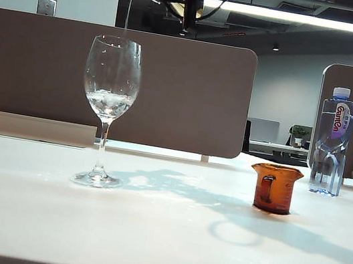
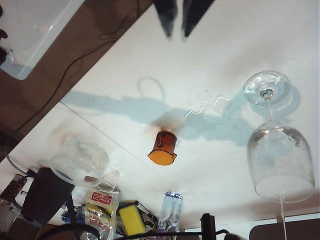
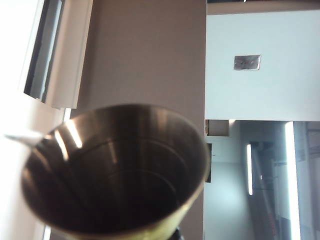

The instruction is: Pick up the small amber measuring cup and pour the water in it into the jigger, then pick up the jigger and pour the water in it into the wine glass.

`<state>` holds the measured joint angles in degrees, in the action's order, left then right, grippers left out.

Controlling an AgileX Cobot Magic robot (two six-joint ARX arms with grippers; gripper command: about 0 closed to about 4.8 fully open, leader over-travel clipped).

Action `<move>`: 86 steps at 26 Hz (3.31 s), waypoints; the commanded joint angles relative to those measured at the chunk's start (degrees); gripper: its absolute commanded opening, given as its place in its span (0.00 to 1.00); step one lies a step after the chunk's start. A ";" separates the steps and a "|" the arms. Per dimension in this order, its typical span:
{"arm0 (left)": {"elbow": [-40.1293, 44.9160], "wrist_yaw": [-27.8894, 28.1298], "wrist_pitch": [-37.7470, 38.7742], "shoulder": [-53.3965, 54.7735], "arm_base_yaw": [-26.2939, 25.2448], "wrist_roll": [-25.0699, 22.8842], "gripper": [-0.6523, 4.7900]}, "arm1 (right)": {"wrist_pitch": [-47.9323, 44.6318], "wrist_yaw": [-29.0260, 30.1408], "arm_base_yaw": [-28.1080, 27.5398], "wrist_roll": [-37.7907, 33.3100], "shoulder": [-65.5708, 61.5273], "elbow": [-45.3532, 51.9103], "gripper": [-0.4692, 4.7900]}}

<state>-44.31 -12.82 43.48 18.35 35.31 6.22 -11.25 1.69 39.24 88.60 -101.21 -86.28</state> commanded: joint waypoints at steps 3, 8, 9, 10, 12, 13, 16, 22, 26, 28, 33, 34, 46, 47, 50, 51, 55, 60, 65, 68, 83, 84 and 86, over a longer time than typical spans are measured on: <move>-0.33 -0.02 -0.72 0.04 0.04 -0.17 0.17 | -2.82 0.57 0.22 2.56 0.42 -0.42 0.08; -0.33 -0.02 -0.72 0.04 0.04 -0.17 0.17 | -4.37 2.25 0.26 4.98 0.42 -0.42 0.08; -0.33 -0.02 -0.72 0.04 0.04 -0.17 0.17 | -5.35 2.54 0.26 4.98 0.42 -0.42 0.08; -0.33 -0.02 -0.72 0.04 0.04 -0.17 0.17 | -6.62 2.51 0.33 4.83 0.42 -0.42 0.08; -0.33 -0.02 -0.72 0.04 0.04 -0.17 0.17 | -6.71 1.90 0.44 0.50 0.39 -0.39 0.08; -0.33 -0.02 -0.72 0.04 0.04 -0.17 0.17 | -6.78 0.31 0.42 -7.28 0.39 -0.39 0.08; -0.33 -0.02 -0.72 0.04 0.04 -0.17 0.17 | -6.80 -7.74 -1.16 -26.16 0.39 0.61 0.08; -0.33 0.02 -0.72 0.04 0.04 -0.20 0.17 | -11.82 -6.25 -5.38 -57.44 0.74 13.44 0.08; -0.33 0.02 -0.72 0.04 0.04 -0.17 0.17 | -23.63 -4.42 -5.64 -68.26 0.72 23.17 0.08; -0.33 0.07 -0.72 0.04 0.04 -0.17 0.17 | -30.21 -4.28 -5.84 -72.70 0.59 27.74 0.08; -0.33 0.02 -0.72 0.04 0.04 -0.17 0.17 | -41.53 -2.38 -6.88 -85.35 -2.80 35.50 0.08; -0.33 0.02 -0.72 0.04 0.04 -0.17 0.17 | -42.73 -1.49 -6.88 -85.66 -3.91 36.26 0.08; -0.33 0.04 -0.72 0.04 0.04 -0.17 0.17 | -46.45 2.14 -6.51 -92.02 -8.90 40.06 0.08; -0.33 0.04 -0.72 0.04 0.04 -0.17 0.17 | -46.62 2.14 -6.51 -92.02 -8.90 40.52 0.08; -0.33 0.07 -0.72 0.04 0.04 -0.17 0.17 | -48.09 2.14 -6.51 -92.02 -8.90 42.27 0.08; -0.33 0.04 -0.72 0.04 0.04 -0.17 0.17 | -48.68 2.12 -6.51 -92.02 -8.90 42.82 0.08; -0.33 0.07 -0.72 0.04 0.04 -0.17 0.17 | -49.48 2.19 -6.51 -92.02 -8.90 44.85 0.08; -0.33 0.04 -0.72 0.04 0.04 -0.17 0.17 | -50.05 4.70 -6.51 -92.04 -9.66 45.70 0.39; -0.33 0.04 -0.72 0.04 0.04 -0.17 0.17 | -50.38 4.66 -6.49 -92.04 -10.16 45.72 0.63; -0.33 0.04 -0.72 0.04 0.04 -0.17 0.17 | -50.71 4.46 -6.01 -92.04 -10.14 45.72 0.73; -0.33 0.04 -0.72 0.04 0.04 -0.17 0.17 | -54.71 -2.25 -3.80 -90.92 -2.10 56.24 0.83; -0.33 0.07 -0.72 0.04 0.04 -0.17 0.17 | -54.88 -2.43 -3.82 -90.40 -0.98 57.40 0.83; -0.33 0.07 -0.72 0.04 0.04 -0.17 0.17 | -55.56 -3.61 -3.87 -89.64 2.25 60.63 0.83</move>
<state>-44.31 -12.80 43.51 18.37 35.31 6.22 -65.32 -0.73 35.33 -1.83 -101.01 -27.35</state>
